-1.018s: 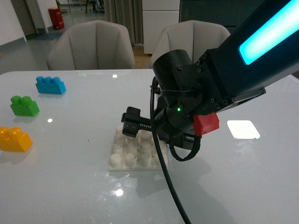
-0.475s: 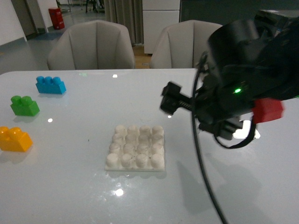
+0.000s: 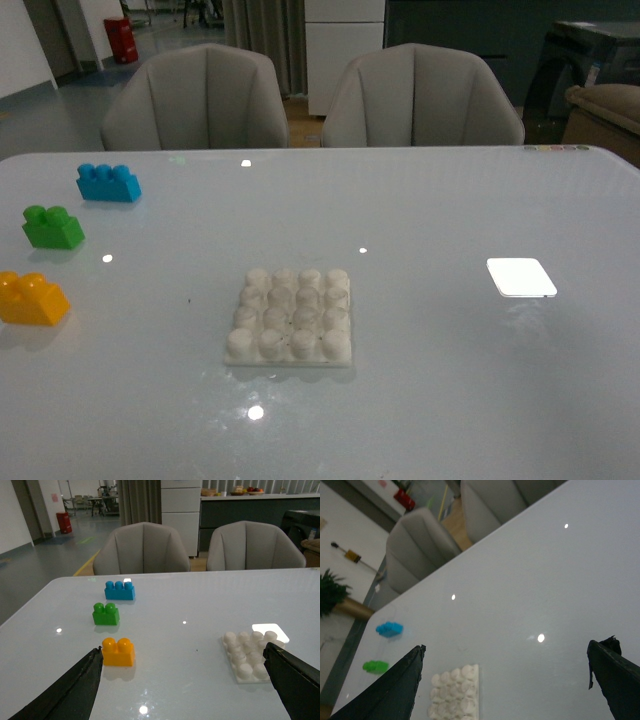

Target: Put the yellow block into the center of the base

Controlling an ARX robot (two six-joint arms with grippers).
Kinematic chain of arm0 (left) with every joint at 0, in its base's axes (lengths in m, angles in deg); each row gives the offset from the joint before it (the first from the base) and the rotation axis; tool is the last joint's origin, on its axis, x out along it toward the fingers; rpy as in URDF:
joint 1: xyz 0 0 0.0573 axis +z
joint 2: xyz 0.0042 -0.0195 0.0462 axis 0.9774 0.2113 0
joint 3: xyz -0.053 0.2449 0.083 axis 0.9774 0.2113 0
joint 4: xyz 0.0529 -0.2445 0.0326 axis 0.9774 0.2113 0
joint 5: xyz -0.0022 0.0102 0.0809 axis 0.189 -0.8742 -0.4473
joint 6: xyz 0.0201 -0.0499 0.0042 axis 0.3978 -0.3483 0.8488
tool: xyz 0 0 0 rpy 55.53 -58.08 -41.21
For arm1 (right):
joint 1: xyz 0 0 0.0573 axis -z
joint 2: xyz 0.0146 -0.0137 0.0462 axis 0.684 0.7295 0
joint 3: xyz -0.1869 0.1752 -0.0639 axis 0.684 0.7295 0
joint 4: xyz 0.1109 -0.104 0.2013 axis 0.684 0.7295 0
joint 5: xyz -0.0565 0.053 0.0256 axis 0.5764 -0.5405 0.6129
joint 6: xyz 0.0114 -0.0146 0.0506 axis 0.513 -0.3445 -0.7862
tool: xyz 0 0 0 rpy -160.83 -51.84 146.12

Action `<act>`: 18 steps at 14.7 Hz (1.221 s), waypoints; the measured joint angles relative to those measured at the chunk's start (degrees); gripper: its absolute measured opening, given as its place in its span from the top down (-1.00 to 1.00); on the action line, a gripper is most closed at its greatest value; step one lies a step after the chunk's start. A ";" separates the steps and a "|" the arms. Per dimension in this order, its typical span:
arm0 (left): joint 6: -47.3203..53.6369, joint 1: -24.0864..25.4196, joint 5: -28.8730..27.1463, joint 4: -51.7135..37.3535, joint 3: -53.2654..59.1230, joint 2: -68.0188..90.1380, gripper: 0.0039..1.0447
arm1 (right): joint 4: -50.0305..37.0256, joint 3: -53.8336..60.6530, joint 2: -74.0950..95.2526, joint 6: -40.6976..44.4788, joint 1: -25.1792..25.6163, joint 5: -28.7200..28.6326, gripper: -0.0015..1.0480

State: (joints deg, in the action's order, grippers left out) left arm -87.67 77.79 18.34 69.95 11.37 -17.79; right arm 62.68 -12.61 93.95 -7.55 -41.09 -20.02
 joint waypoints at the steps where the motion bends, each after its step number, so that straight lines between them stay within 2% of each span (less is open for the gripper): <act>1: 0.00 0.00 0.00 0.00 0.00 0.00 -0.88 | -0.22 2.91 -4.07 0.39 2.56 -0.72 -0.88; 4: 0.00 0.00 0.00 0.00 0.00 0.00 -0.88 | -3.02 11.58 -17.86 5.66 10.86 -0.66 -0.86; 5: 0.00 0.00 -0.02 0.00 0.00 0.00 -0.88 | -5.38 15.45 -24.37 14.05 13.55 -0.55 -0.63; 6: 0.00 0.00 -0.02 0.00 0.00 0.00 -0.88 | -2.36 18.49 -30.32 19.93 13.62 -0.07 -0.46; 8: 0.00 0.00 0.00 0.00 0.00 0.00 -0.88 | 9.90 26.14 -46.95 29.94 8.02 3.93 0.03; 9: 0.00 0.00 -0.02 0.02 0.00 0.00 -0.88 | 15.04 26.69 -54.25 31.63 2.08 10.51 0.28; 10: 0.00 0.00 0.02 0.02 0.00 0.00 -0.88 | 17.05 26.73 -58.69 32.46 -1.51 12.74 0.45; 12: 0.00 0.00 0.00 0.00 0.00 0.00 -0.88 | 14.01 28.83 -61.96 33.18 -2.19 14.29 0.87; 13: 0.00 0.00 0.00 0.00 0.00 0.00 -0.88 | 15.34 32.76 -62.58 33.66 -2.05 14.29 0.96; 18: 0.00 0.00 0.00 0.02 0.00 0.00 -0.88 | 17.27 34.99 -67.84 33.66 -2.05 14.32 0.96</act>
State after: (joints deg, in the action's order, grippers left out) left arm -87.67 77.79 18.34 69.97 11.37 -17.79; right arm 79.95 22.39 26.10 26.11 -43.15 -5.71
